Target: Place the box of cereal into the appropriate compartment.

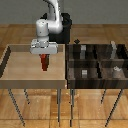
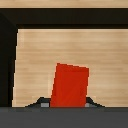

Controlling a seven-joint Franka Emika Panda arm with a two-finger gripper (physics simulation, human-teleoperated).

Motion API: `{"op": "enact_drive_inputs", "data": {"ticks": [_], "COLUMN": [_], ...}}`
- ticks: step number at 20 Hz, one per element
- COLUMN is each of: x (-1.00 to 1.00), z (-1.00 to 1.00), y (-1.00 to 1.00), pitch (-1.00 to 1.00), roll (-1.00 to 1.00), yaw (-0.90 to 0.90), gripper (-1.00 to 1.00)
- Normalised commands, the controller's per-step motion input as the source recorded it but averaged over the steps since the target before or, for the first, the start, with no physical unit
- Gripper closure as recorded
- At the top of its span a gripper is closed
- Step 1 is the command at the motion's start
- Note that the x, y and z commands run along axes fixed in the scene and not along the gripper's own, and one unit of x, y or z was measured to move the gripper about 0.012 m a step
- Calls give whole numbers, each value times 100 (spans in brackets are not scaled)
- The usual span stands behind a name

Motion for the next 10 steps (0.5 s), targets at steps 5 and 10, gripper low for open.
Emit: {"op": "enact_drive_inputs", "data": {"ticks": [5,10], "x": [0,0], "z": [100,100], "y": [0,0], "pitch": [0,0], "roll": [0,0], "yaw": [0,0], "gripper": [100,100]}}
